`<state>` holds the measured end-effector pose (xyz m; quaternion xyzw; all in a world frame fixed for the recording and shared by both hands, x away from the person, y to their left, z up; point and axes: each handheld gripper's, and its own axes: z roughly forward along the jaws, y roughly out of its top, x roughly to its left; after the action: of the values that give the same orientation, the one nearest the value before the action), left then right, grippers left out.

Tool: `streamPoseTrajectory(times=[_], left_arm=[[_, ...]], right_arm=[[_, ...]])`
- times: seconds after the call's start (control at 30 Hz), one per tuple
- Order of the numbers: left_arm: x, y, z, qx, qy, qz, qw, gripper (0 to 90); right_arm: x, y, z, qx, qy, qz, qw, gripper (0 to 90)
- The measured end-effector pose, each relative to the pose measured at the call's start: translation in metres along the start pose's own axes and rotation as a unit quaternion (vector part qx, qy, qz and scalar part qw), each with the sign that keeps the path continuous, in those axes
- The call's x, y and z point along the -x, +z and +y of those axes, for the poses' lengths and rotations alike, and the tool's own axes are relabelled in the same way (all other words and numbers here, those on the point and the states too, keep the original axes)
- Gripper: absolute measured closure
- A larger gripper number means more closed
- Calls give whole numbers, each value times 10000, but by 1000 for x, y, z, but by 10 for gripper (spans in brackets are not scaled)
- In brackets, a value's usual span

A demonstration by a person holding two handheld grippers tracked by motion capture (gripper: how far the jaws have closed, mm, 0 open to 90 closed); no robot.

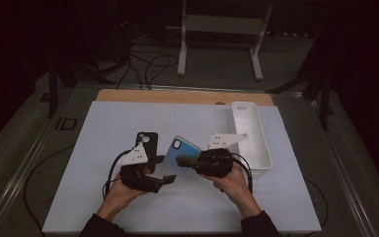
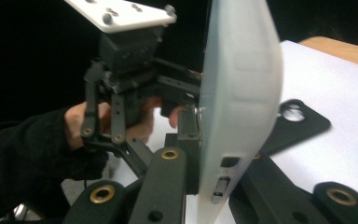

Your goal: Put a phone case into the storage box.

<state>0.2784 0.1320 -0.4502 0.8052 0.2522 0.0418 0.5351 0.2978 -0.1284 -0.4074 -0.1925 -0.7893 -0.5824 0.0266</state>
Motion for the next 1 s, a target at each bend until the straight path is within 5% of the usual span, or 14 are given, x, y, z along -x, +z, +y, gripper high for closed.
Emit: streamPoseTrajectory(times=[0.3, 0.43, 0.67, 0.83, 1.0], left_arm=[[3, 6, -2, -108, 130, -449, 9989, 361], [5, 8, -3, -159, 178, -563, 9981, 535], [6, 13, -6, -309, 254, -726, 9966, 687], [7, 16, -6, -376, 274, -668, 9967, 845], [9, 17, -6, -354, 255, -525, 9977, 853]], right_arm=[[0, 5, 1, -216, -145, 486, 9985, 865], [1, 7, 1, -281, -179, 543, 9980, 865], [7, 6, 1, -328, -185, 456, 9982, 804], [7, 7, 3, -351, -198, 147, 9991, 588], [5, 11, 3, -349, -208, -65, 9992, 506]])
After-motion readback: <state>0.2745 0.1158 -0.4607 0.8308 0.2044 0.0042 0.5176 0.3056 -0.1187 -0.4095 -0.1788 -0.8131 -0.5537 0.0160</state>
